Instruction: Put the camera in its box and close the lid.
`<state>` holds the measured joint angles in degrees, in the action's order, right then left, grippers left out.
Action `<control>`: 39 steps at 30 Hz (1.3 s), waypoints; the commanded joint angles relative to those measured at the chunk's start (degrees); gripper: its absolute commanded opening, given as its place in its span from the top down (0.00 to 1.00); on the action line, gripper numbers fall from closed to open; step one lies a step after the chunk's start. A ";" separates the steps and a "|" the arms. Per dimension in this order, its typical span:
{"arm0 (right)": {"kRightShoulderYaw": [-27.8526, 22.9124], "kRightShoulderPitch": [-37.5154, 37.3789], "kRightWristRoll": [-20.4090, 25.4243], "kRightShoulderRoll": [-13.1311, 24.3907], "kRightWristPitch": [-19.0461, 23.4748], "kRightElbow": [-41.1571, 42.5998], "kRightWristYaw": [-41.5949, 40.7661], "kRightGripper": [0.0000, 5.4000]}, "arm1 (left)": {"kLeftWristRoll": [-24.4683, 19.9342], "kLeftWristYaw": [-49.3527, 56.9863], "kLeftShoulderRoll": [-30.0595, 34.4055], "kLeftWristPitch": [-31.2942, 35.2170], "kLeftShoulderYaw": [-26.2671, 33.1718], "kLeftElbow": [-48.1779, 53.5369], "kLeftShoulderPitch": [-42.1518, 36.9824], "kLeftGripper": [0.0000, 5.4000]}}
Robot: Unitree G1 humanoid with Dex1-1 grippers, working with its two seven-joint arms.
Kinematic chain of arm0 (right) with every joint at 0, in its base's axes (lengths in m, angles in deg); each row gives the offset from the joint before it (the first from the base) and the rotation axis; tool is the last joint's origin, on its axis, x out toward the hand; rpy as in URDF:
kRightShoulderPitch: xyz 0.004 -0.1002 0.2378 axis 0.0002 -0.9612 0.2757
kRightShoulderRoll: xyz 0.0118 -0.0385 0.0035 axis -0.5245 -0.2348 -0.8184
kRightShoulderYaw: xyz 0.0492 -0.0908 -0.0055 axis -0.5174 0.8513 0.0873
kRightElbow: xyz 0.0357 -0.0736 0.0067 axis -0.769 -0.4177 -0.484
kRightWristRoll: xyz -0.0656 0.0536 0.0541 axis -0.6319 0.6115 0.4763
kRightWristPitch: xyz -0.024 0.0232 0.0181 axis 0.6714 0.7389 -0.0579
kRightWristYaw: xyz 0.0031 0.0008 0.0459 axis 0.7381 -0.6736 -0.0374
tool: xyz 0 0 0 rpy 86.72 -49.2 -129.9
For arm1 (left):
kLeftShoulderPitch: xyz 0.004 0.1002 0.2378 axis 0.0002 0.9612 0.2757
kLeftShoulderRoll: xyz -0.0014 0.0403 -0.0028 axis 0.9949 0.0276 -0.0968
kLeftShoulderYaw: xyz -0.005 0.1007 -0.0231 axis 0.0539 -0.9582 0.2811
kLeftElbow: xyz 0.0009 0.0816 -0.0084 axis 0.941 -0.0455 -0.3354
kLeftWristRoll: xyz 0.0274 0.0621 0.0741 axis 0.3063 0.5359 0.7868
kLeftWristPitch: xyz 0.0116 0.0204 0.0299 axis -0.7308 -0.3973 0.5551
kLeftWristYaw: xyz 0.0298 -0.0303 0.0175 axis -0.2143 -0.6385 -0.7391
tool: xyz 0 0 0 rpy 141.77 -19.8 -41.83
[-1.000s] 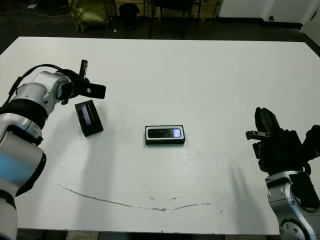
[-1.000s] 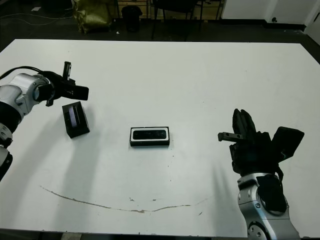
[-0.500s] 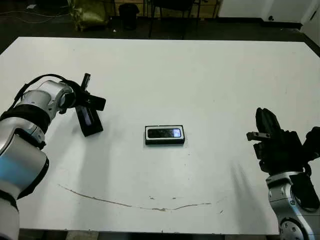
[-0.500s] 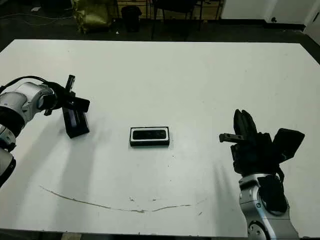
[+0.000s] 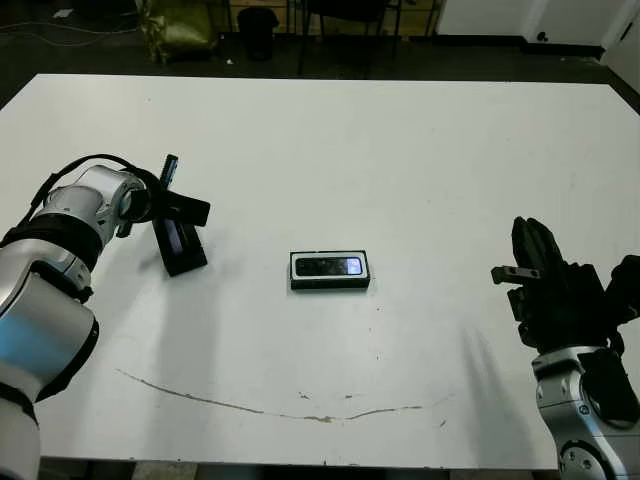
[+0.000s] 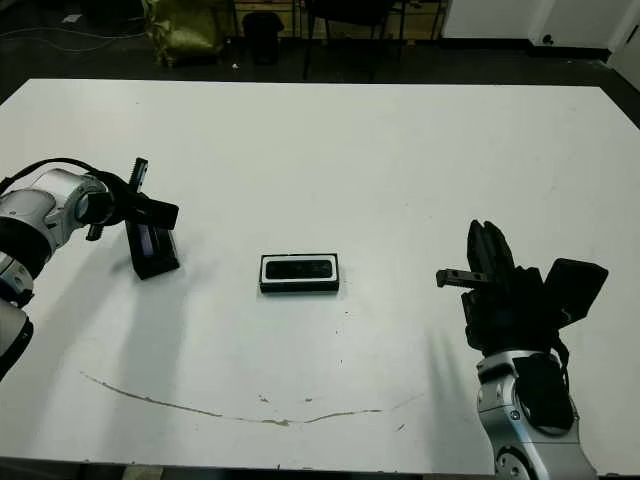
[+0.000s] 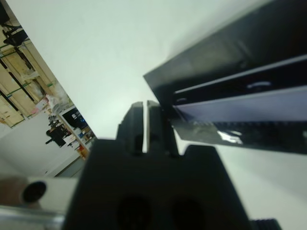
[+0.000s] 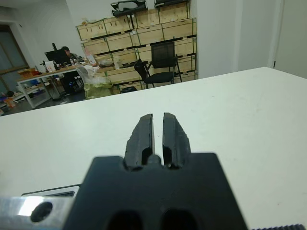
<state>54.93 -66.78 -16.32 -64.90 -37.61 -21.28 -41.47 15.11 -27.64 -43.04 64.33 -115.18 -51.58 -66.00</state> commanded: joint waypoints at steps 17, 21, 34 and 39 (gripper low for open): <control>-0.94 -0.44 0.99 -0.13 2.05 0.20 0.66 1.00 | -5.83 -12.07 5.32 -2.95 4.10 18.45 10.25 1.00; -1.36 -0.51 1.19 -0.10 0.81 -0.92 -0.37 1.00 | -6.14 -14.41 6.78 -2.38 4.58 23.15 12.45 1.00; -1.35 -0.77 1.00 -0.38 0.71 -0.68 -0.70 1.00 | -8.66 -24.29 10.13 1.10 6.31 38.44 20.05 1.00; -1.21 -0.99 0.73 -0.31 0.45 -0.79 -0.60 1.00 | -9.00 -26.83 10.47 1.94 6.59 43.36 21.98 1.00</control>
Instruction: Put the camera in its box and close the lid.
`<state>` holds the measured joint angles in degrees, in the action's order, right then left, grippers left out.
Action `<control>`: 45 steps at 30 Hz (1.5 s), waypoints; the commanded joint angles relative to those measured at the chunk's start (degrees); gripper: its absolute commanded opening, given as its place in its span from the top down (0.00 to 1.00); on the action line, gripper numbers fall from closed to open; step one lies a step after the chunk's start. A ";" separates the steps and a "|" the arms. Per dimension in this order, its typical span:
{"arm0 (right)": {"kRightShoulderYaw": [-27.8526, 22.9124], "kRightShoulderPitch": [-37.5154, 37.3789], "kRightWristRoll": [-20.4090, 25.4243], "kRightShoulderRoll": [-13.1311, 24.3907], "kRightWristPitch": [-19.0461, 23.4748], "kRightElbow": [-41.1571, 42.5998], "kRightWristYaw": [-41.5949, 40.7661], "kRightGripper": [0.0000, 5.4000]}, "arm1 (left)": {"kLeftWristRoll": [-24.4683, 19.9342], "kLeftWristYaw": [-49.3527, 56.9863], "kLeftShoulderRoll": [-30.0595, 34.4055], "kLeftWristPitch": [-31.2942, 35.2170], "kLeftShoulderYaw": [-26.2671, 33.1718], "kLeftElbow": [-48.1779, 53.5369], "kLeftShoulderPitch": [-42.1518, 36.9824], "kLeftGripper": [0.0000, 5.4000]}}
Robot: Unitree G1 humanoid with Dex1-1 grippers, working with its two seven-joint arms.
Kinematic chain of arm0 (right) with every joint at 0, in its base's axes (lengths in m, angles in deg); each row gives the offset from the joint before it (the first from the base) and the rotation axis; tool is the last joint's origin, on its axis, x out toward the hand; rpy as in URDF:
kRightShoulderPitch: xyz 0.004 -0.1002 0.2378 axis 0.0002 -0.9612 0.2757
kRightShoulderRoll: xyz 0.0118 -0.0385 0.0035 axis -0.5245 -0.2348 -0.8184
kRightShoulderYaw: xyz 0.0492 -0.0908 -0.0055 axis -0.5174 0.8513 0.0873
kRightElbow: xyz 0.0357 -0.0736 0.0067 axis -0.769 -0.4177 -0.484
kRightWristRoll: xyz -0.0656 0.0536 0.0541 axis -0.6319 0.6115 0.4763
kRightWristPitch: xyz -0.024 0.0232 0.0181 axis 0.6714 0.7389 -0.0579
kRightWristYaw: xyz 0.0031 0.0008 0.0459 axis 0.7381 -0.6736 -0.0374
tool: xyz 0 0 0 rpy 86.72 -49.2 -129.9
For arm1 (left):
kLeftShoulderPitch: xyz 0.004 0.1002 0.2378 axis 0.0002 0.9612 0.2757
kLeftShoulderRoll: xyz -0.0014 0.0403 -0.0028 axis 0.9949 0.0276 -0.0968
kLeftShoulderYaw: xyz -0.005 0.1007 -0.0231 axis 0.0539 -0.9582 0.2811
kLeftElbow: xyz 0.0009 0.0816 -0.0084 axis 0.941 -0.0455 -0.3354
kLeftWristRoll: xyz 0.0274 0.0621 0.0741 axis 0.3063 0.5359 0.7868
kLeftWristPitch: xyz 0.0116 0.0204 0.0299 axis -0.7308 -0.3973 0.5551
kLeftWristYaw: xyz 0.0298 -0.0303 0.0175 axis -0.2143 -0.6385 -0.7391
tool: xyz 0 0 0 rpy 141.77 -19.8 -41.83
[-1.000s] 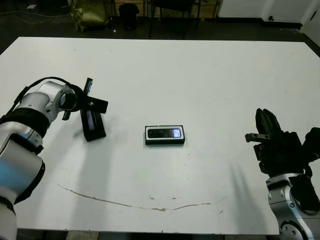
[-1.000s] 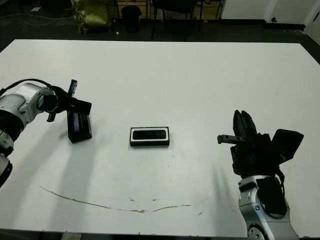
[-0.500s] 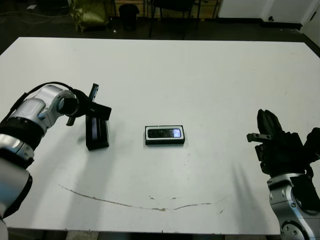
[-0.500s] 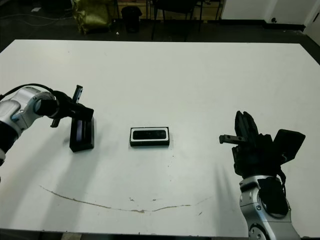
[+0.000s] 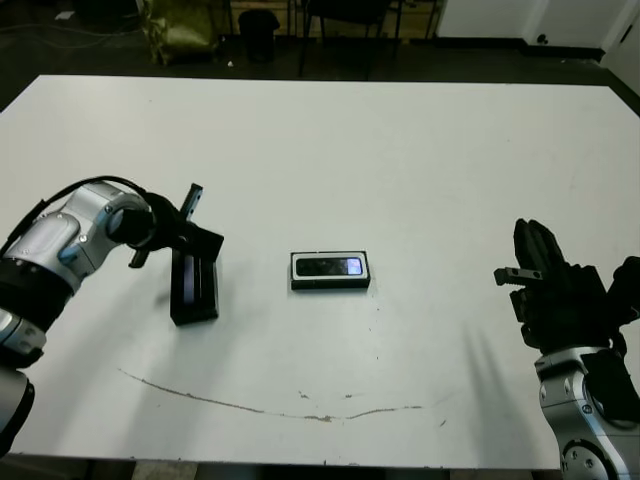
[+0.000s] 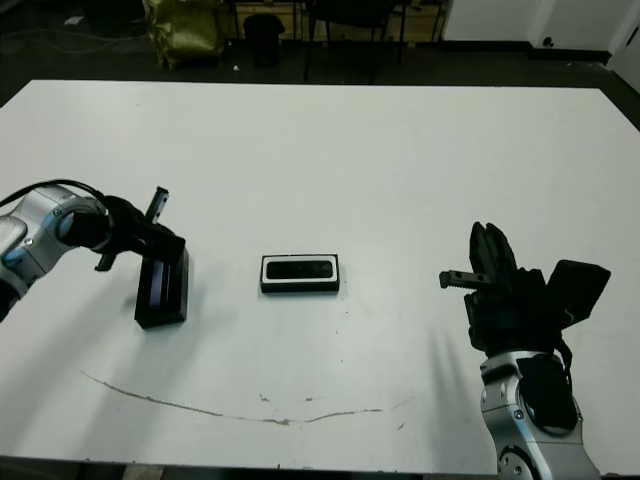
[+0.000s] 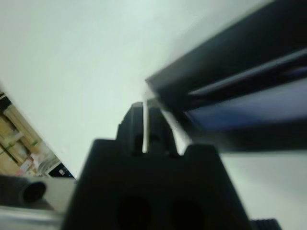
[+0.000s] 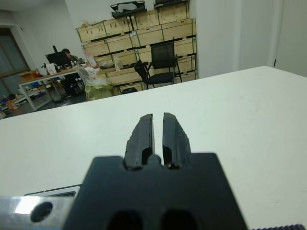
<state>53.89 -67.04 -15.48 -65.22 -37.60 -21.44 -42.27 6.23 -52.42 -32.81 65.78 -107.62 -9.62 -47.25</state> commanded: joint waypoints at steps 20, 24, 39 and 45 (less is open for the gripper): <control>0.92 -2.13 -1.18 0.22 -4.72 -2.67 -2.06 1.00 | 4.57 43.91 -5.61 8.43 8.90 -14.80 0.29 1.00; 0.55 -2.25 -0.76 -0.06 -6.51 -4.44 -3.14 1.00 | -5.92 52.10 -8.94 7.27 18.50 -13.17 3.07 1.00; 0.66 -2.92 1.67 -0.90 -1.88 -2.57 -1.19 1.00 | -50.36 50.33 -30.14 59.67 44.00 62.32 35.88 1.00; -0.64 -2.58 3.97 -0.98 -5.88 -8.26 -5.17 1.00 | -54.61 55.55 -33.55 75.31 42.98 82.95 43.66 0.80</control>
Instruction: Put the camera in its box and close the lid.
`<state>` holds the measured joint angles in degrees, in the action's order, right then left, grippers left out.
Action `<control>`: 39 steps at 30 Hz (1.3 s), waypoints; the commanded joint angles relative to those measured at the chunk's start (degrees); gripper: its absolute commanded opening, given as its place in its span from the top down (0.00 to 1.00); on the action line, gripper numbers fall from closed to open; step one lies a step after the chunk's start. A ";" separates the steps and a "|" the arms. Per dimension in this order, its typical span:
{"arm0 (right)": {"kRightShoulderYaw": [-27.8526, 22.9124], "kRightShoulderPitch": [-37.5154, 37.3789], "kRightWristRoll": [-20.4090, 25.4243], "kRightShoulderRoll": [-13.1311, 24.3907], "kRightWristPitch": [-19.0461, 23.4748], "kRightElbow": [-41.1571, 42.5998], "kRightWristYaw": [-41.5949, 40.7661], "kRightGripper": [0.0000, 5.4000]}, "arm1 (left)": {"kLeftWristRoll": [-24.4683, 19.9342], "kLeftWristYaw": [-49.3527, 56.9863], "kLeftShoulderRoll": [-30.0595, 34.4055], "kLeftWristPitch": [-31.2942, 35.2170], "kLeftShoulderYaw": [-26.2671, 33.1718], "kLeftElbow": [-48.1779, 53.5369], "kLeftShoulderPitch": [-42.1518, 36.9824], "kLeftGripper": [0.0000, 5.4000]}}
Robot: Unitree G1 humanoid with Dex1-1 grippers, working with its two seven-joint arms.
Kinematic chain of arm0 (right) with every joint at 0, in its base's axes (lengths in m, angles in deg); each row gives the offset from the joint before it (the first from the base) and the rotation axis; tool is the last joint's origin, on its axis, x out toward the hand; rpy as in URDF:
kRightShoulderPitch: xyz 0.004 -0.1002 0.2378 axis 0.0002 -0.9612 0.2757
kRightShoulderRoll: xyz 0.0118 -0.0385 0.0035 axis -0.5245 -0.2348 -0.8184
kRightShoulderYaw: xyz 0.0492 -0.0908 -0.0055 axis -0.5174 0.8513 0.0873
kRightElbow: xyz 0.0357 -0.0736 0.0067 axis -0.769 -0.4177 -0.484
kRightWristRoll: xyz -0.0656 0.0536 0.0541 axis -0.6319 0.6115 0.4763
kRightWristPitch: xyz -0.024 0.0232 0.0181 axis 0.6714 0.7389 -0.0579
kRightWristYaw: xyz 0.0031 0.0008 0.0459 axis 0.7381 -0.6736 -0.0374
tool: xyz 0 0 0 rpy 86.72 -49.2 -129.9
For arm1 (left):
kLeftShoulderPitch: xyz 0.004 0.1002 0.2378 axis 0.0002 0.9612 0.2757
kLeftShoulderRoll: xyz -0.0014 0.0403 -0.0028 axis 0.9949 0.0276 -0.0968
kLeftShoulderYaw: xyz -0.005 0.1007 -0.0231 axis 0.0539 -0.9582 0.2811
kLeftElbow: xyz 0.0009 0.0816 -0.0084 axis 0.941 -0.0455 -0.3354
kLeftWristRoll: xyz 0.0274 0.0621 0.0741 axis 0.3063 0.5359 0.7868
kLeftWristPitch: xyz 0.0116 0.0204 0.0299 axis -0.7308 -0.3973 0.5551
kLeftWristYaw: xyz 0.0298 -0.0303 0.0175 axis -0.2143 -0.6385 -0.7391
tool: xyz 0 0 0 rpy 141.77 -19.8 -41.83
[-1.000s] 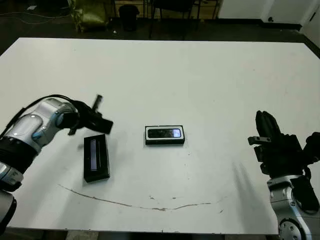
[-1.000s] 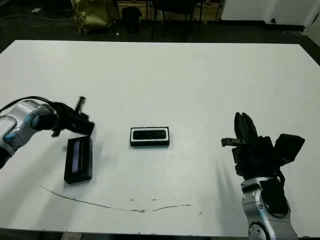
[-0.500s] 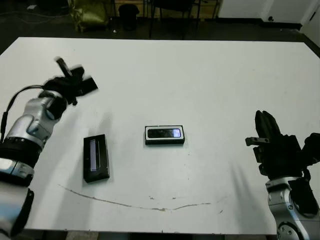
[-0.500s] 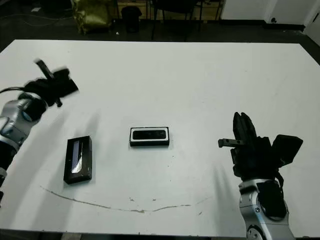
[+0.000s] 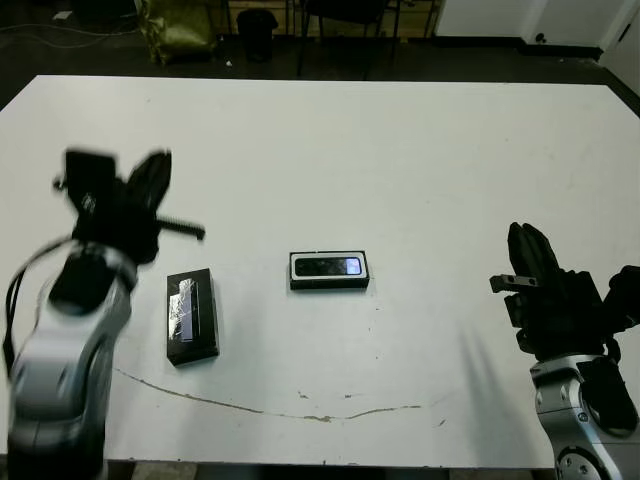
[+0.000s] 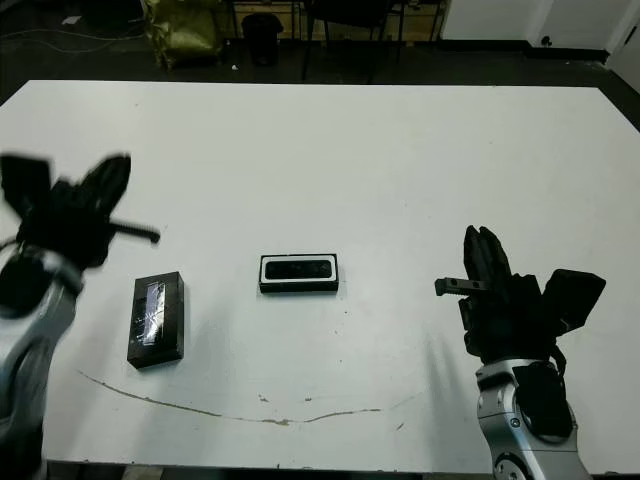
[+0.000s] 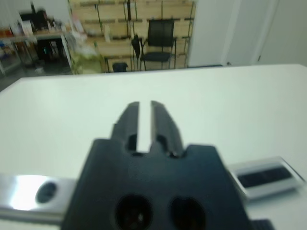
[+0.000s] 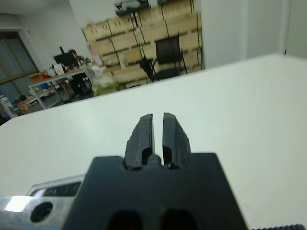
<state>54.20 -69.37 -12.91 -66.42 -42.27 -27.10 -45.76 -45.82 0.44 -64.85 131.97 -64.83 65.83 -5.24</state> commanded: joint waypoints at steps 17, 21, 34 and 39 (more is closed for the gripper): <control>-0.71 -0.14 2.51 0.37 -4.65 -5.73 -4.10 1.00 | -29.06 -8.57 40.10 22.56 10.58 7.70 -5.59 0.06; -0.62 -0.15 2.74 0.45 -4.05 -5.24 -3.79 1.00 | -29.31 -11.09 42.17 23.65 10.13 5.50 -7.61 0.01; -1.13 -0.29 3.28 0.96 -4.40 -5.74 -4.73 1.00 | -36.86 -5.10 20.58 41.48 18.03 8.96 -7.85 0.01; -0.11 -0.70 2.13 0.84 -3.86 -4.61 -3.43 1.00 | -36.99 -0.57 11.77 42.16 20.59 9.38 -6.27 0.01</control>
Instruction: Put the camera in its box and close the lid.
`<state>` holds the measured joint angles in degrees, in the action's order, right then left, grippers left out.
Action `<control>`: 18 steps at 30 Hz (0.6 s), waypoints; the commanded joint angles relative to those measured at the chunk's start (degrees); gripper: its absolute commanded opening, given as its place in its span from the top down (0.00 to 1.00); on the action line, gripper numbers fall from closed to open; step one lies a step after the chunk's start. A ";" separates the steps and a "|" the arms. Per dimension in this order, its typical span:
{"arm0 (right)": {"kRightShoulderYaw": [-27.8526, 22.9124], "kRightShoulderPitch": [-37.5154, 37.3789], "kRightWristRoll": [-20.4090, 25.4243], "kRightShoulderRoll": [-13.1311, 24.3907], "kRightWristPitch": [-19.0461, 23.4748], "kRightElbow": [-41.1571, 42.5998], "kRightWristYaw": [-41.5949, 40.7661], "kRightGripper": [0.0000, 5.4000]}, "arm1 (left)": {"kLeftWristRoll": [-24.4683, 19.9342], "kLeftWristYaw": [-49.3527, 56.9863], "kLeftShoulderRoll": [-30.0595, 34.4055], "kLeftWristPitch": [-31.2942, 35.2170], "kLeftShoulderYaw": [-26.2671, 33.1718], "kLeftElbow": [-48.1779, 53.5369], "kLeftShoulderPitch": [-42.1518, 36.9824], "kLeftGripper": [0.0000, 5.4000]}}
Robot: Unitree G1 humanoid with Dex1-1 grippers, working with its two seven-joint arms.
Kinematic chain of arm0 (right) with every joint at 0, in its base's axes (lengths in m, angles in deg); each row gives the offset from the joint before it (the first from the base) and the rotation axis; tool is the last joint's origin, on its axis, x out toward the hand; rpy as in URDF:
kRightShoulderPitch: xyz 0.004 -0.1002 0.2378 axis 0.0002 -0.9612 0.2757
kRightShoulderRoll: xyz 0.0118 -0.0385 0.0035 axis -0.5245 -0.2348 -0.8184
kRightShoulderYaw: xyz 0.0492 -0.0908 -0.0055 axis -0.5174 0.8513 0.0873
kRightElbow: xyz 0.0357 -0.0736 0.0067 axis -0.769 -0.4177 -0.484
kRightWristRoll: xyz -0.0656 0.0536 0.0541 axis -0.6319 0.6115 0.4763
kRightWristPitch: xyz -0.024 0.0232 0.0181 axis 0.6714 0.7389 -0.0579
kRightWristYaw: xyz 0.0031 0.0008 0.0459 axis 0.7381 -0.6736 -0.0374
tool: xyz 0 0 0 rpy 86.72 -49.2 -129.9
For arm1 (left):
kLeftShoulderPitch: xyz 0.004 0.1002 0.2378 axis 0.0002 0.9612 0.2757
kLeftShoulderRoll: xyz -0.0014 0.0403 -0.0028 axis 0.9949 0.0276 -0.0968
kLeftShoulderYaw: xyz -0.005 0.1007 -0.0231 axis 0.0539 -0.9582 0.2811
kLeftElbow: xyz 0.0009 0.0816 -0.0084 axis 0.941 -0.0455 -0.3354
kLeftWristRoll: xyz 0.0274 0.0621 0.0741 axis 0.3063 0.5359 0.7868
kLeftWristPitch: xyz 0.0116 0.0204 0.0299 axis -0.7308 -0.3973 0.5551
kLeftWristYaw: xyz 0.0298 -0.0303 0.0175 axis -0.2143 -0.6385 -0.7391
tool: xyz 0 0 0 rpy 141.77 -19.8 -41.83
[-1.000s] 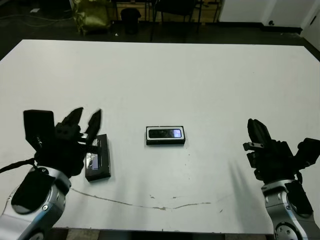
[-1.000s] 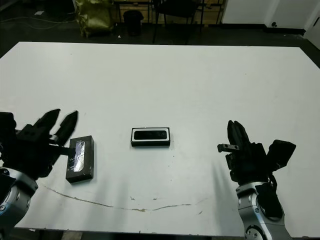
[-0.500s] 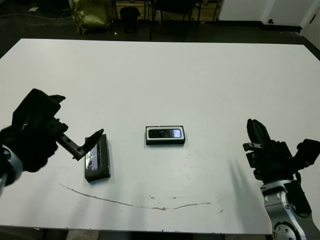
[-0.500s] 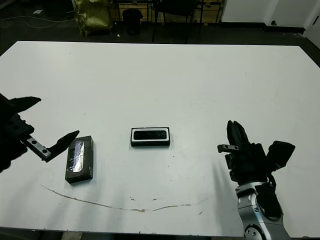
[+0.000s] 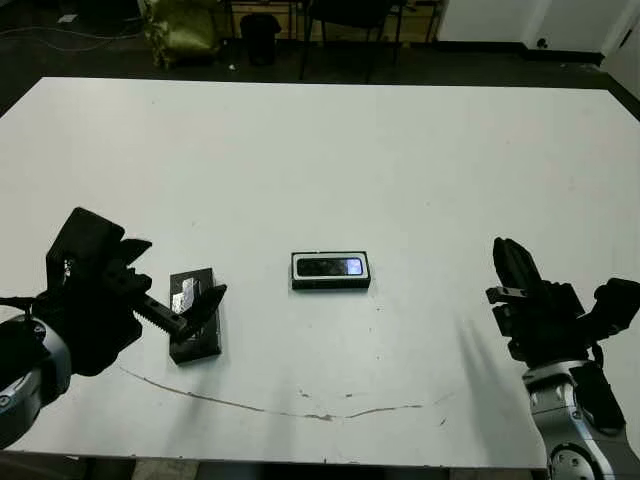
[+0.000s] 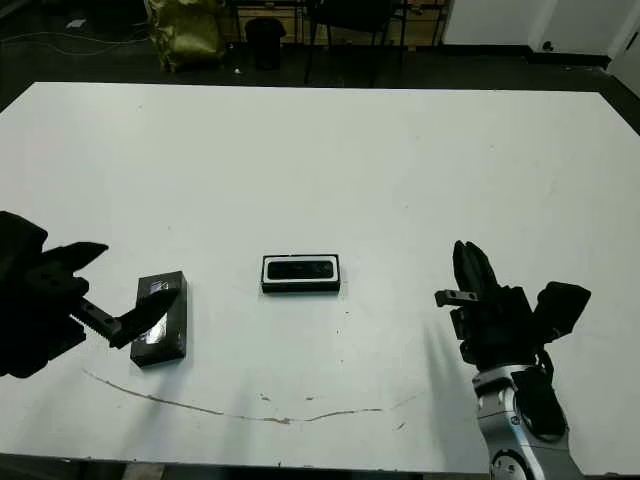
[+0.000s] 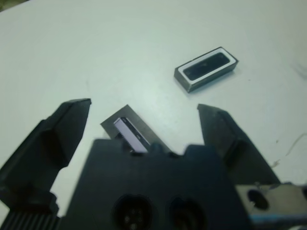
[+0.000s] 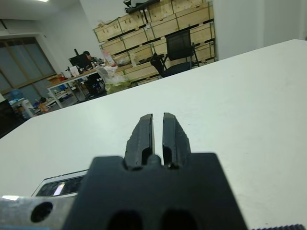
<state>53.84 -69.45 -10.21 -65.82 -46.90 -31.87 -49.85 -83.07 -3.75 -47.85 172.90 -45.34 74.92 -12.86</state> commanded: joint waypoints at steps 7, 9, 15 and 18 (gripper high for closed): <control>0.38 -0.96 -0.71 0.08 0.23 0.26 0.51 1.00 | -7.98 19.14 -13.71 -4.77 0.87 1.09 9.18 0.01; 0.43 -1.02 -0.84 0.15 0.65 0.49 0.76 1.00 | -11.14 24.48 -13.90 -7.91 -1.01 1.09 12.02 0.01; 0.67 -1.14 -0.16 -0.22 3.60 2.14 2.74 1.00 | -18.63 33.80 -10.87 -17.27 -8.63 1.09 18.47 0.01; 0.66 -1.27 0.20 -0.36 4.41 2.66 3.29 1.00 | -20.56 37.26 -5.78 -20.56 -13.15 1.09 18.98 0.01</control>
<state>54.58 -70.14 -10.30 -66.37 -43.91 -29.28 -47.25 -102.65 32.25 -56.66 153.20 -56.86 75.33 5.57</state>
